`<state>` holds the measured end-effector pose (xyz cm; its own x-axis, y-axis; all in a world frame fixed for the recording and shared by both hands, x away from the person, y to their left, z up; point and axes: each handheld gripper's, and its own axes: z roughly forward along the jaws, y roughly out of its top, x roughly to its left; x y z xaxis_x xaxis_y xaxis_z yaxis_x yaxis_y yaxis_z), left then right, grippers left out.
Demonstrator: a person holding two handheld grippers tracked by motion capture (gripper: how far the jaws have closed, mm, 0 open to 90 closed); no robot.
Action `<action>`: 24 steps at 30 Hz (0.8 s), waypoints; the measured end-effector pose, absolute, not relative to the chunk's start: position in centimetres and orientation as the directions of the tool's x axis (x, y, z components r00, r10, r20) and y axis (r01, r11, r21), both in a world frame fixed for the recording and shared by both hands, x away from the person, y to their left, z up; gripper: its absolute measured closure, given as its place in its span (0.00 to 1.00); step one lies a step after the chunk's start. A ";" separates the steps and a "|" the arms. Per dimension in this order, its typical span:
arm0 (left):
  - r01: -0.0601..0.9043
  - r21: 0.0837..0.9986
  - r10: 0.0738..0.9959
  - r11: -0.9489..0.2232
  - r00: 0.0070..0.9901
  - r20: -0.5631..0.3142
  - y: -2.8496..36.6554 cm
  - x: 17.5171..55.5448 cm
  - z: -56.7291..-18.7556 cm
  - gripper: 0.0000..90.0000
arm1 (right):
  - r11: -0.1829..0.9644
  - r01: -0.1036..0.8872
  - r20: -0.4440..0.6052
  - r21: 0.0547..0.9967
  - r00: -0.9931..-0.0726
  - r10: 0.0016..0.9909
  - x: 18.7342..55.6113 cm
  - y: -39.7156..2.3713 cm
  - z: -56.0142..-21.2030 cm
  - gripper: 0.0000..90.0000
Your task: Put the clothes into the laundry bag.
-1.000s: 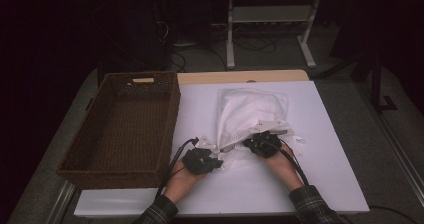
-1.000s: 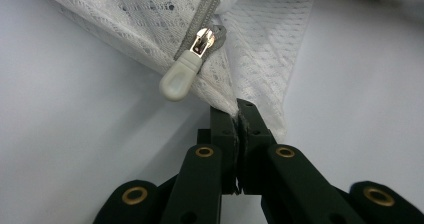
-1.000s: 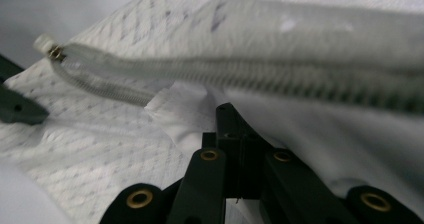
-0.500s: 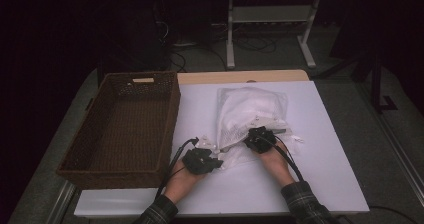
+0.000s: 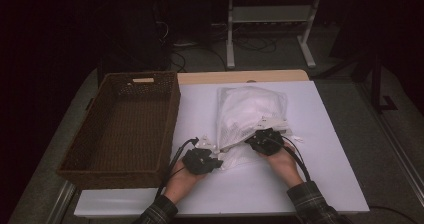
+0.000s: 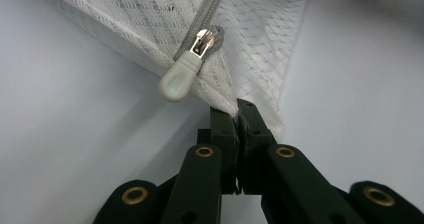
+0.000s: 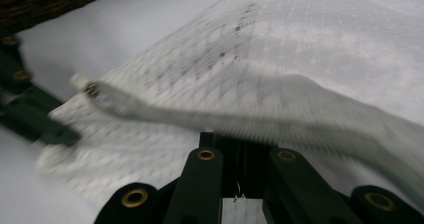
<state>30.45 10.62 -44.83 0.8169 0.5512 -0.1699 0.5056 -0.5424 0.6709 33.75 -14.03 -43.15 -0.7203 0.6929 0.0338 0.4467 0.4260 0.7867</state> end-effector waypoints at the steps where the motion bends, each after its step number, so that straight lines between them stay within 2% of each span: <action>1: 0.506 0.670 0.551 -0.543 0.817 -0.171 10.6 30.4 -44.8 0.97 | 0.430 0.438 0.028 0.790 -0.725 0.688 33.0 -14.7 -42.6 0.98; 8: 0.511 0.670 0.552 -0.538 0.815 -0.179 10.7 30.5 -44.9 0.97 | 0.427 0.449 0.019 0.785 -0.706 0.708 31.5 -17.7 -42.3 0.99; 12: 0.513 0.670 0.553 -0.537 0.814 -0.180 10.7 30.5 -44.9 0.97 | 0.401 0.470 0.045 0.786 -0.691 0.721 32.3 -18.4 -42.8 1.00; 24: 0.512 0.671 0.551 -0.536 0.815 -0.181 10.7 30.5 -44.9 0.97 | 0.392 0.484 0.052 0.782 -0.678 0.733 34.4 -17.4 -43.8 1.00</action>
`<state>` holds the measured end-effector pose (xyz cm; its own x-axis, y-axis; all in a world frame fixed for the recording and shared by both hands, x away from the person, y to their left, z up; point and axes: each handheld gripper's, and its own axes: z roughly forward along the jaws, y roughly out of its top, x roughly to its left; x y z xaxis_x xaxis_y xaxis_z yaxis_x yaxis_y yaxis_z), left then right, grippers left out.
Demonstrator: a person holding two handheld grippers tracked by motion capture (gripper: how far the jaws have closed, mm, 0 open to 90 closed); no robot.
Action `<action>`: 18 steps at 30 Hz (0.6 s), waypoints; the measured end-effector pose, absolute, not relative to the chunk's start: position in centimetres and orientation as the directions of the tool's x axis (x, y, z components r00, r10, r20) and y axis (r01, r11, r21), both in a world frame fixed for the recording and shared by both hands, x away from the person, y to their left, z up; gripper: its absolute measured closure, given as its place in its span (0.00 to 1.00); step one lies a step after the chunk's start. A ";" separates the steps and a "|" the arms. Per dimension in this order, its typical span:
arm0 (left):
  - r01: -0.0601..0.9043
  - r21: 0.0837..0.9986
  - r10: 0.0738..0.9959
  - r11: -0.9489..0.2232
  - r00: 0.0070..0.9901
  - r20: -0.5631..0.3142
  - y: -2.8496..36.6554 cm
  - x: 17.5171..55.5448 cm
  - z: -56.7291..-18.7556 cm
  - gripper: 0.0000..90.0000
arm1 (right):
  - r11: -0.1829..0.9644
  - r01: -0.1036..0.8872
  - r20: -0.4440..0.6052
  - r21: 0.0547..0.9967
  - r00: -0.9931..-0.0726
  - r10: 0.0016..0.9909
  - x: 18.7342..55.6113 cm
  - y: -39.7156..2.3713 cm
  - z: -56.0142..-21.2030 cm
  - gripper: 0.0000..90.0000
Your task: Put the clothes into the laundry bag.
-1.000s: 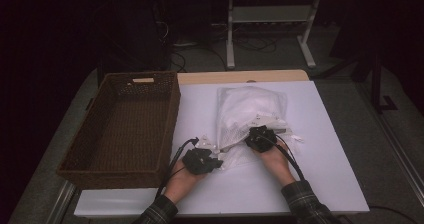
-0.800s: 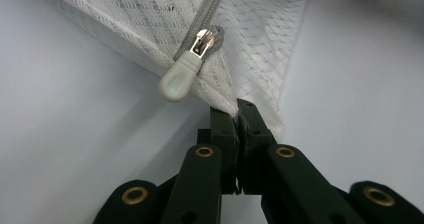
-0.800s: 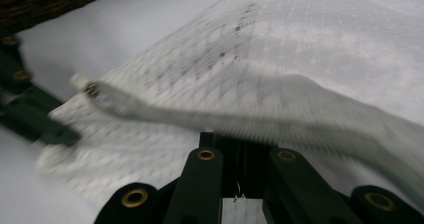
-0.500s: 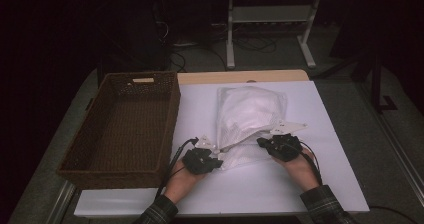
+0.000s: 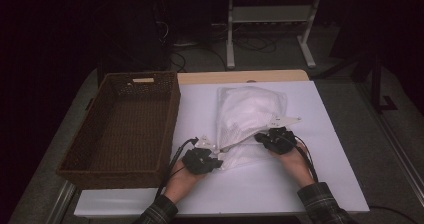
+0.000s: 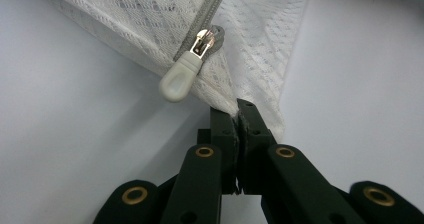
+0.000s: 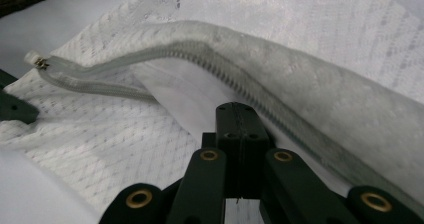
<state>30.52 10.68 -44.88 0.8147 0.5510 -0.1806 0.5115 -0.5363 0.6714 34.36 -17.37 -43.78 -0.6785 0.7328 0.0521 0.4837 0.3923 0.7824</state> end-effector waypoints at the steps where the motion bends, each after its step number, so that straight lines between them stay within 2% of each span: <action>1: 0.512 0.671 0.551 -0.537 0.815 -0.181 10.7 30.5 -44.9 0.97 | 0.393 0.485 0.052 0.781 -0.678 0.733 34.7 -17.1 -44.0 1.00; 18: 0.510 0.669 0.548 -0.541 0.817 -0.181 10.7 30.6 -44.8 0.97 | 0.367 0.512 0.070 0.776 -0.649 0.758 36.3 -16.7 -44.7 1.00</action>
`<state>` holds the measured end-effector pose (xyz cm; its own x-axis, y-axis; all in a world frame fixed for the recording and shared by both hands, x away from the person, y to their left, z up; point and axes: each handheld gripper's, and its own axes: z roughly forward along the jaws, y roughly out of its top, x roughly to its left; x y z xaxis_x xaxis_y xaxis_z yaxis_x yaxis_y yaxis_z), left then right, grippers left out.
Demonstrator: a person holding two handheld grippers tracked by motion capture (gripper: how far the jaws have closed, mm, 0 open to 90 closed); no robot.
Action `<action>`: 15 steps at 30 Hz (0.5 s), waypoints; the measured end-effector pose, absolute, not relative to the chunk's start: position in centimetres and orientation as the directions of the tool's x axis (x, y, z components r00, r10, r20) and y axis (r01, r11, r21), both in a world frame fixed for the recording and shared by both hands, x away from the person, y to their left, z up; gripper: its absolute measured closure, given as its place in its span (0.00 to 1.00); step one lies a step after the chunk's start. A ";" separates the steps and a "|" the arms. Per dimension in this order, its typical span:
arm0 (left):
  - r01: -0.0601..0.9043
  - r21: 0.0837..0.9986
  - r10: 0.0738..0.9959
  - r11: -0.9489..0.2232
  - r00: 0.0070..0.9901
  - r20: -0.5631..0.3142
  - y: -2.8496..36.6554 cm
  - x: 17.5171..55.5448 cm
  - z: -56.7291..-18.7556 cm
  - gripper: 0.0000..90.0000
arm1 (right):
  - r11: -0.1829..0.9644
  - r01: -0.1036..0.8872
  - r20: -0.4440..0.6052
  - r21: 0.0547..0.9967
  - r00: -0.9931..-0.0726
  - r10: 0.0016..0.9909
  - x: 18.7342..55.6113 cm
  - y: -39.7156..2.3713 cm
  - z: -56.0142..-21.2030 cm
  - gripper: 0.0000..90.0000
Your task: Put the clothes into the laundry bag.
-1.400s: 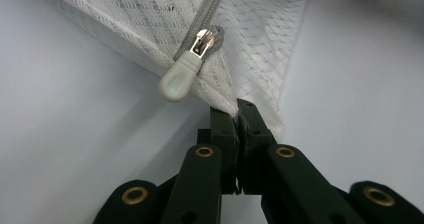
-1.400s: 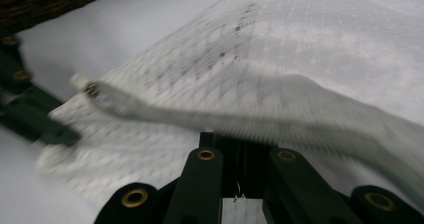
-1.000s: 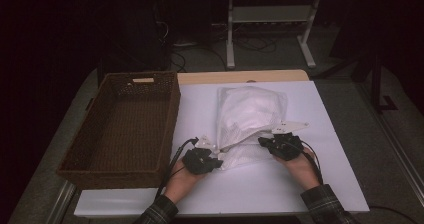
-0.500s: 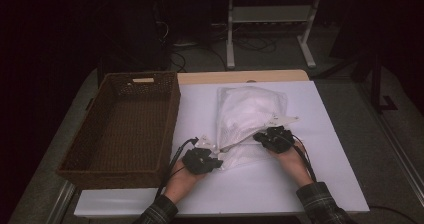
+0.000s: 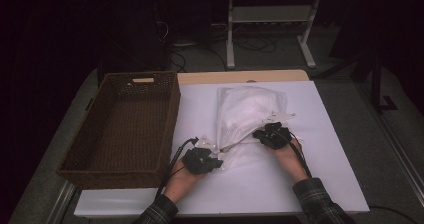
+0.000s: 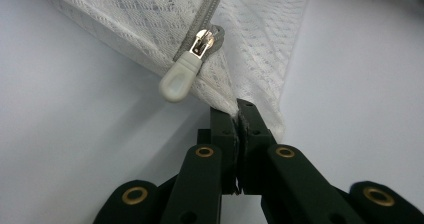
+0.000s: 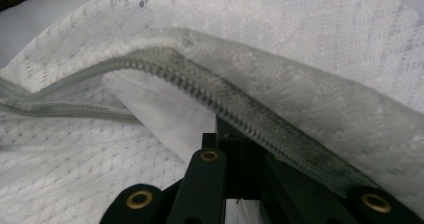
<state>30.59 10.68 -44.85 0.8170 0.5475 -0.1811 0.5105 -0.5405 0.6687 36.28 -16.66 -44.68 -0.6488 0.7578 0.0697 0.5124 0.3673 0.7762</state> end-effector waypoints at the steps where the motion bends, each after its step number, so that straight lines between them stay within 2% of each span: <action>1: 0.510 0.669 0.548 -0.541 0.817 -0.181 10.7 30.6 -44.8 0.97 | 0.368 0.518 0.071 0.772 -0.646 0.760 36.4 -16.6 -44.7 1.00; 15: 0.512 0.669 0.549 -0.539 0.816 -0.182 10.7 30.6 -44.8 0.97 | 0.392 0.541 0.040 0.744 -0.622 0.782 38.5 -15.4 -43.4 1.00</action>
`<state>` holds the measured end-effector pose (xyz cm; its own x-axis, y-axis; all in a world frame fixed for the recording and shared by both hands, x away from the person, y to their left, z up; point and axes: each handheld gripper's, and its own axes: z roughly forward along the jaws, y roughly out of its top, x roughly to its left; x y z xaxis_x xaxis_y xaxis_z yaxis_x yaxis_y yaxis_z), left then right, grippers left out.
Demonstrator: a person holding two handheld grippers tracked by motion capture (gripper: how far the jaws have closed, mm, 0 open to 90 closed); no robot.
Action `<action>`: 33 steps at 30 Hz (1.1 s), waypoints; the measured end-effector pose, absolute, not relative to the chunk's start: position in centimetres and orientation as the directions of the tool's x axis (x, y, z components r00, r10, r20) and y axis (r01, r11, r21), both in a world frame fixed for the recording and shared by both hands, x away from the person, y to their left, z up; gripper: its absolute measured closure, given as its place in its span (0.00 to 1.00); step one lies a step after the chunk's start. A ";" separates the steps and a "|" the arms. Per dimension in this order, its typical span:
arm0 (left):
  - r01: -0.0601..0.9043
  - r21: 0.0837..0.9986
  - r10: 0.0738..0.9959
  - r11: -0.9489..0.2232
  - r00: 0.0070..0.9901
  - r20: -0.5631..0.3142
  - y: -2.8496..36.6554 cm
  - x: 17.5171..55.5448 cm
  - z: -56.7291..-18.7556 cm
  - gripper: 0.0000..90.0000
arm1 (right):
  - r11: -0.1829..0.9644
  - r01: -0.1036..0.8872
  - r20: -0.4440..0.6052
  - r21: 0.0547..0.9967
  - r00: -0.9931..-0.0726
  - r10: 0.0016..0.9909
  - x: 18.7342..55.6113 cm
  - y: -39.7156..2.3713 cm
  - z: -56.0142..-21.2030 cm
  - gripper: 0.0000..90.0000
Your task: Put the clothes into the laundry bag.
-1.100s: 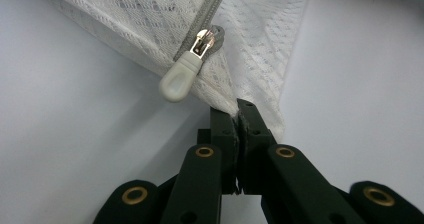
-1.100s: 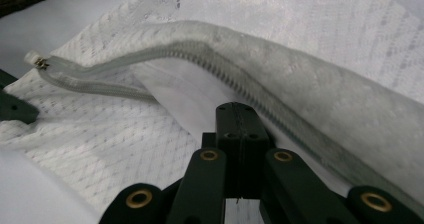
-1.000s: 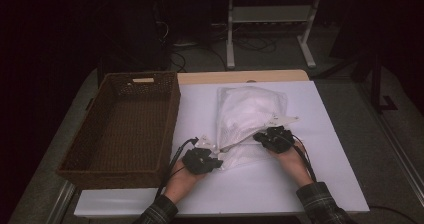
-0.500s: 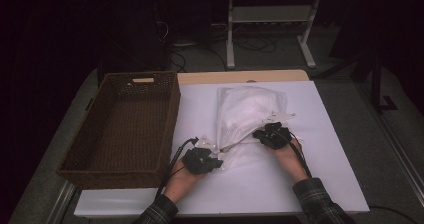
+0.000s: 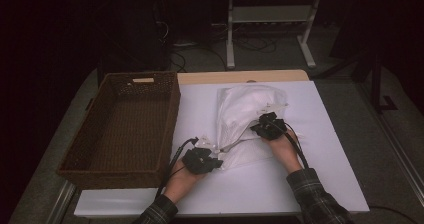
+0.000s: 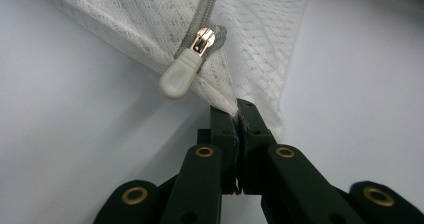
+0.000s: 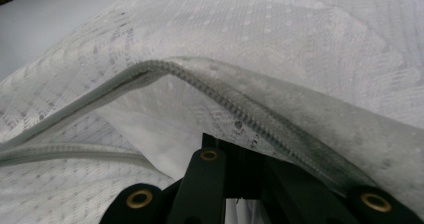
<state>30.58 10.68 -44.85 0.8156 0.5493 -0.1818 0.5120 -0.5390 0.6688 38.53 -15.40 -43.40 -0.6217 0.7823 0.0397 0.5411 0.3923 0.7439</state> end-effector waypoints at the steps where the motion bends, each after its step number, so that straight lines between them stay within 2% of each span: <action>1: 0.513 0.669 0.550 -0.539 0.815 -0.182 10.7 30.6 -44.8 0.97 | 0.392 0.542 0.038 0.743 -0.618 0.785 38.8 -15.4 -43.4 1.00; 21: 0.517 0.668 0.550 -0.536 0.814 -0.188 10.7 30.6 -44.8 0.98 | 0.379 0.561 0.000 0.736 -0.559 0.829 40.8 -18.2 -43.8 1.00; 29: 0.516 0.669 0.551 -0.534 0.813 -0.188 10.7 30.6 -44.9 0.98 | 0.373 0.538 0.029 0.756 -0.597 0.802 39.8 -18.6 -43.5 1.00; 33: 0.515 0.668 0.548 -0.537 0.815 -0.188 10.8 30.6 -44.9 0.98 | 0.358 0.512 0.061 0.781 -0.633 0.772 38.2 -19.6 -42.9 0.91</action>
<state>30.63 10.76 -44.87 0.8149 0.5484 -0.1879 0.5152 -0.5367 0.6682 38.21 -19.59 -42.94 -0.6331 0.7716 0.0615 0.5123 0.3581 0.7806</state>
